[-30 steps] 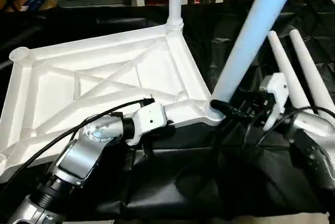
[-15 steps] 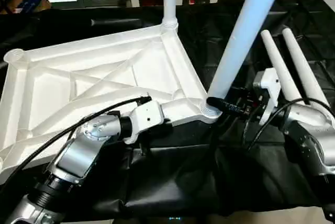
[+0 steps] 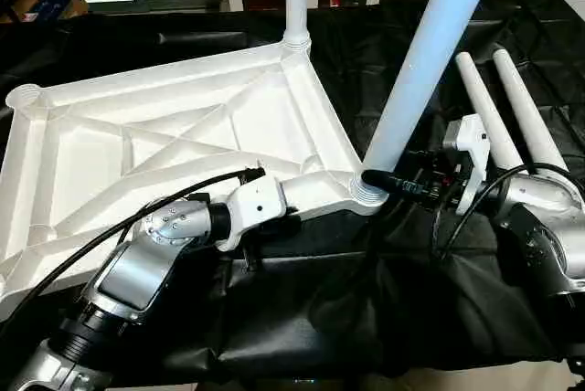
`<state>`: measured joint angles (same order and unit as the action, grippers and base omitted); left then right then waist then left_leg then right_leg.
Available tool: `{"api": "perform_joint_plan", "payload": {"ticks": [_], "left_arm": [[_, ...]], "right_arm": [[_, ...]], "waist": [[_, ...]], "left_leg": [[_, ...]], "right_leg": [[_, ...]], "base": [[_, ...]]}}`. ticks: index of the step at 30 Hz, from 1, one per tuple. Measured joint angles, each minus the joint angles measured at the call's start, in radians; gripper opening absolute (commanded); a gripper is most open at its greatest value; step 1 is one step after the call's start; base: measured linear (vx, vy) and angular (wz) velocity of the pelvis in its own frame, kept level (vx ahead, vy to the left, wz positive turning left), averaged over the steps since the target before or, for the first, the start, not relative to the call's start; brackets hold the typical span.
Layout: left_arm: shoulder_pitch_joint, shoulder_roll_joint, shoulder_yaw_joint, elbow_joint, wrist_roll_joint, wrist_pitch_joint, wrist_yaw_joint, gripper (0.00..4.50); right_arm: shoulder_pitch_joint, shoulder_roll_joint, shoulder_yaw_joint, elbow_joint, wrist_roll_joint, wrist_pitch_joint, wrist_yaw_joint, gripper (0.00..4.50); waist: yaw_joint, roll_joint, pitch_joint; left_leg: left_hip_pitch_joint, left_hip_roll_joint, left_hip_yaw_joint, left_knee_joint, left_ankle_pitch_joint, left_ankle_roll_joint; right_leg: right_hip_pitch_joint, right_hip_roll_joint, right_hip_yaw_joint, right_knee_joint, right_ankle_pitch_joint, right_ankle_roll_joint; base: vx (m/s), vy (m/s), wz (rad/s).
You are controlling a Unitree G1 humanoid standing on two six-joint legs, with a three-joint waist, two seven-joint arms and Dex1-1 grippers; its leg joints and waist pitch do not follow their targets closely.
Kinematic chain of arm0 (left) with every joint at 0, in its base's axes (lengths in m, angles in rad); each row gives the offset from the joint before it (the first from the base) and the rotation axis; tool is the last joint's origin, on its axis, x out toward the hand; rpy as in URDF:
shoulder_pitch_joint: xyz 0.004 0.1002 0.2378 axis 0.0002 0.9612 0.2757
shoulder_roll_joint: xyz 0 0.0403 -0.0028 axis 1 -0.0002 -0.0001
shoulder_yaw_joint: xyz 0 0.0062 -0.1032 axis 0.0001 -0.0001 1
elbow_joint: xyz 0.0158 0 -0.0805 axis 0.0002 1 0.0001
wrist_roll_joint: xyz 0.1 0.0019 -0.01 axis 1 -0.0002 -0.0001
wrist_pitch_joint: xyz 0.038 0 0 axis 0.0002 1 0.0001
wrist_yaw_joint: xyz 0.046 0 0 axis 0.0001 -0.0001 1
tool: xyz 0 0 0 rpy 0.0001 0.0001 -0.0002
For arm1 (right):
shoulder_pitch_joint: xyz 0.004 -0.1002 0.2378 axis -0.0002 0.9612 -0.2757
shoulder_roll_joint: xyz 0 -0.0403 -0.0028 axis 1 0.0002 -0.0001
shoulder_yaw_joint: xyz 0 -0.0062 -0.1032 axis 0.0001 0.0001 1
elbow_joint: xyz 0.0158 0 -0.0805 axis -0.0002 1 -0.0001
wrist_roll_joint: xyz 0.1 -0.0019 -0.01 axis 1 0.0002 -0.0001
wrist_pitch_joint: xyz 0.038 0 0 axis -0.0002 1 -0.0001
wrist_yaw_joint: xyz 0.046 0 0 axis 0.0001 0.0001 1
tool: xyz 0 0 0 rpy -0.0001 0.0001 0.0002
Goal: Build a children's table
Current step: Rotate leg to tighten
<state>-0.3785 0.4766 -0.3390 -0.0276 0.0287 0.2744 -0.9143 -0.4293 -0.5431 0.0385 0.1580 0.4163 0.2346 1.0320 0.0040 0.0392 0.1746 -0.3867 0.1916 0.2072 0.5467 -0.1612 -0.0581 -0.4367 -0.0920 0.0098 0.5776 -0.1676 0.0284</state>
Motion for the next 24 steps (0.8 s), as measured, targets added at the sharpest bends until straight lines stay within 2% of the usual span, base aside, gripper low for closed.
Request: {"api": "perform_joint_plan", "payload": {"ticks": [3,8,16,18,22,24], "left_arm": [[0.002,-0.001,0.011,-0.002,-0.004,0.020,0.002,0.00],[-0.018,-0.025,0.028,0.010,0.007,0.071,0.031,0.00],[-0.061,-0.096,0.031,0.026,0.041,0.163,0.107,0.00],[-0.094,-0.143,0.031,0.057,0.066,0.204,0.157,0.00],[-0.122,-0.192,0.030,0.076,0.088,0.253,0.212,0.00],[-0.148,-0.245,0.030,0.097,0.102,0.296,0.262,0.00]], "right_arm": [[0.000,0.032,0.000,-0.001,-0.012,0.003,-0.043,1.91],[0.002,0.119,-0.001,-0.016,-0.047,0.019,-0.191,1.90],[-0.005,0.258,-0.012,-0.010,-0.124,0.020,-0.437,1.90],[-0.053,0.326,-0.017,0.045,-0.168,0.009,-0.575,1.90],[-0.091,0.389,-0.017,0.096,-0.205,-0.014,-0.718,1.89],[-0.128,0.445,-0.027,0.153,-0.237,-0.049,-0.845,1.89]], "waist": [[-0.004,-0.002,0.001],[-0.015,-0.013,0.003],[-0.023,-0.016,0.002],[-0.026,-0.018,0.002],[-0.026,-0.022,0.000],[-0.026,-0.024,0.000]], "left_leg": [[0.001,0.000,0.000,0.000,0.000,0.000],[0.003,0.000,0.000,0.000,-0.003,-0.005],[0.004,-0.002,-0.001,0.002,-0.003,-0.005],[0.004,-0.002,-0.002,0.002,-0.003,-0.005],[0.004,-0.003,-0.006,0.002,-0.003,-0.006],[0.002,-0.004,-0.006,0.002,-0.003,-0.006]], "right_leg": [[0.000,0.000,0.000,0.000,0.001,-0.001],[0.000,0.000,0.000,0.000,0.001,-0.001],[-0.001,0.000,0.003,-0.002,0.000,0.000],[-0.001,0.000,0.002,-0.002,-0.001,0.001],[-0.004,0.000,0.001,-0.003,-0.001,0.001],[-0.006,0.000,0.001,-0.004,-0.001,0.001]], "base": [[0.000,0.000,0.00],[0.000,0.000,0.00],[0.000,0.000,0.00],[0.000,0.000,0.00],[0.000,0.000,0.00],[0.000,0.000,0.00]]}}
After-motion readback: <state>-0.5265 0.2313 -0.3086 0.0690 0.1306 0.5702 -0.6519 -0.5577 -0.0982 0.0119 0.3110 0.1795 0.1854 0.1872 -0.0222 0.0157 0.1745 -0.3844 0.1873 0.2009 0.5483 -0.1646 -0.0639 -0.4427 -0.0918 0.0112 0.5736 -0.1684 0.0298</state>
